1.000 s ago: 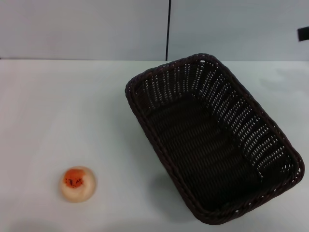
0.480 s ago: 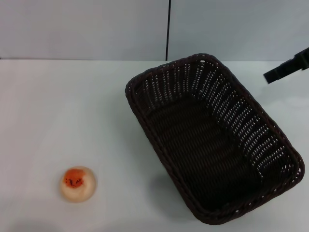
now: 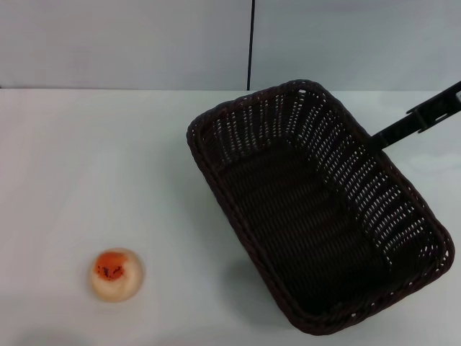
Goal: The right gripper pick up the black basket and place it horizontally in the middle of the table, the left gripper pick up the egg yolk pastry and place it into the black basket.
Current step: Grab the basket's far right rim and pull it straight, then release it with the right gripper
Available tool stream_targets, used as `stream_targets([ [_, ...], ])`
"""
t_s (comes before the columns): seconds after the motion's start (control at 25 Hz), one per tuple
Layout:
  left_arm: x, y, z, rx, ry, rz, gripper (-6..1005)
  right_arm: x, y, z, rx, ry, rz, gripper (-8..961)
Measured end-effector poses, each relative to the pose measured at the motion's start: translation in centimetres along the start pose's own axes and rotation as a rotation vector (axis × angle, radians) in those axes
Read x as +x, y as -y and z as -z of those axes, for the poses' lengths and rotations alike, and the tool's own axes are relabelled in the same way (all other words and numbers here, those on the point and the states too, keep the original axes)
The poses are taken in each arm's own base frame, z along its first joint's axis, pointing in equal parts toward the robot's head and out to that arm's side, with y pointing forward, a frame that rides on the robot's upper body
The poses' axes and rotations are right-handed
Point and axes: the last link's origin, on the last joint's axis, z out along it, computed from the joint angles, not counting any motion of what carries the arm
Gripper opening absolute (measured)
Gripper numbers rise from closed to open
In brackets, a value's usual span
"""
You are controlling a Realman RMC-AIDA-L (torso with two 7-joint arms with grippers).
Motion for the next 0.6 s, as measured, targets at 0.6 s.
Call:
stream_targets([
  [0.6,-0.1,0.2,0.2,0.014,0.015,-0.006,597,0.7,-0.6,-3.4,-0.008,-0.048,0.009,694],
])
